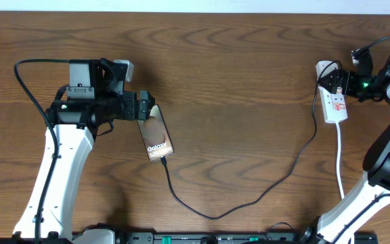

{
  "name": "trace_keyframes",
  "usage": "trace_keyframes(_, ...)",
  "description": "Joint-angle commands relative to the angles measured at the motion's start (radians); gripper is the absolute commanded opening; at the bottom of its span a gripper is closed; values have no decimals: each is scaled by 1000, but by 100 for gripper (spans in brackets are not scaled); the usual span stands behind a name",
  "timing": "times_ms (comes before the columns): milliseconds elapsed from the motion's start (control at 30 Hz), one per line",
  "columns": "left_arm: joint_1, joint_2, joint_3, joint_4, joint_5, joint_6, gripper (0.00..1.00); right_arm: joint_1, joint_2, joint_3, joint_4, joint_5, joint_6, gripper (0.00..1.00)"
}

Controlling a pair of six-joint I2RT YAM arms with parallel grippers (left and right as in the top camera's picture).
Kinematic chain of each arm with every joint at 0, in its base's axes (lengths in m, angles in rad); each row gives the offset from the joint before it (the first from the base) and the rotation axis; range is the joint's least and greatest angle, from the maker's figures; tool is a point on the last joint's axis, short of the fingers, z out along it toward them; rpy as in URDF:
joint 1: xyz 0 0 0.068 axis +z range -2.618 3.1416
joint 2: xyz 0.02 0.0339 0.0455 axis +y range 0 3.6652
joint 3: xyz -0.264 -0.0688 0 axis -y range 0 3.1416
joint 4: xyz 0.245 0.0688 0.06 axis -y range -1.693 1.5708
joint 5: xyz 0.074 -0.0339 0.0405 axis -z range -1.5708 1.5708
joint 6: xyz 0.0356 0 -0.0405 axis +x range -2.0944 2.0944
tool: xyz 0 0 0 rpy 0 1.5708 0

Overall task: Plug charger to phone and switch on socket
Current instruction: 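Press the orange switch beside the charger on the power strip with the right gripper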

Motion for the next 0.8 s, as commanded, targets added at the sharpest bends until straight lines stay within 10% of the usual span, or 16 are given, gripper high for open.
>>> trace_keyframes(0,0,-8,10,-3,-6,14,97,3,11,13,3,1,-3,99)
trace_keyframes(767,0,-8,10,-2,-6,14,97,23,68,12,2,-9,90,99)
